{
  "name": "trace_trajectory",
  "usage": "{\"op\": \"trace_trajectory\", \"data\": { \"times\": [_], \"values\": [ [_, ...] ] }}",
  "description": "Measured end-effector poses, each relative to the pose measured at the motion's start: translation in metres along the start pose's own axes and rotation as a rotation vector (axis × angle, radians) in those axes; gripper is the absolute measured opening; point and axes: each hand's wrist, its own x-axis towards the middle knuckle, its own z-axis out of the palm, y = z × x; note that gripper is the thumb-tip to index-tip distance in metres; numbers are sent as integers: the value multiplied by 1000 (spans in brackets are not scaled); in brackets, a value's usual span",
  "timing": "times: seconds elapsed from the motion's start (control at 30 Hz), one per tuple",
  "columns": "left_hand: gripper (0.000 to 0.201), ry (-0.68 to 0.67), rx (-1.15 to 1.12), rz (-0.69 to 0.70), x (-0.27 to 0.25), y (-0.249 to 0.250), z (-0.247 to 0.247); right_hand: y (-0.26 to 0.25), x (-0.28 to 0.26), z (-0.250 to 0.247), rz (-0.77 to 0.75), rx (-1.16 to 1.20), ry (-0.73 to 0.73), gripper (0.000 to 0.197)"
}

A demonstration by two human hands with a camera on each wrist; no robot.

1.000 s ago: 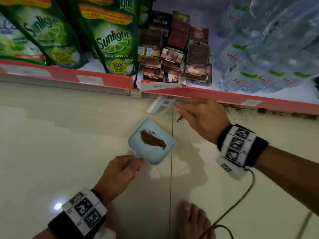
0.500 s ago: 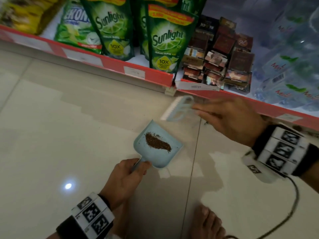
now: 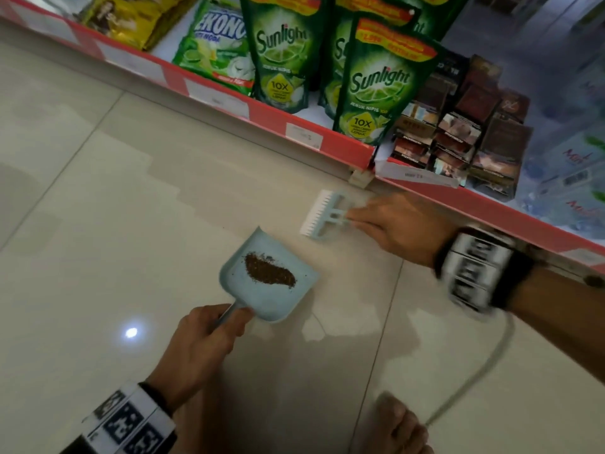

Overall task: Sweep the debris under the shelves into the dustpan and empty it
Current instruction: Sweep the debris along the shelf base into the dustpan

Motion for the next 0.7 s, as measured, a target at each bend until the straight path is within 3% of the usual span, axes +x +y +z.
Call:
{"op": "trace_trajectory", "data": {
  "times": [0.07, 0.13, 0.23, 0.3, 0.4, 0.5, 0.6, 0.7],
  "values": [
    [48, 5, 14, 3, -1, -2, -6, 15, -29, -6, 3, 40, 19, 36],
    [47, 12, 42, -6, 1, -5, -10, 19, -41, -10, -35, 82, 148, 31],
    [44, 5, 54, -36, 0, -10, -14, -3, -17, -14, -83, 188, 329, 26],
    [45, 0, 46, -45, -3, -15, -17, -28, 14, -15, -100, 206, 368, 29],
    [50, 21, 33, -55, -9, -21, -25, -60, 56, -9, -111, 162, 329, 33],
    [56, 51, 21, -76, -11, -27, -30, -74, 77, 1, -138, 130, 200, 36],
    [50, 89, 10, -71, -13, -32, -31, -65, 61, 11, -177, 89, 53, 38],
    [50, 78, -6, -82, -13, -33, -29, -34, 16, 11, -193, 23, 6, 43]
  ]
}}
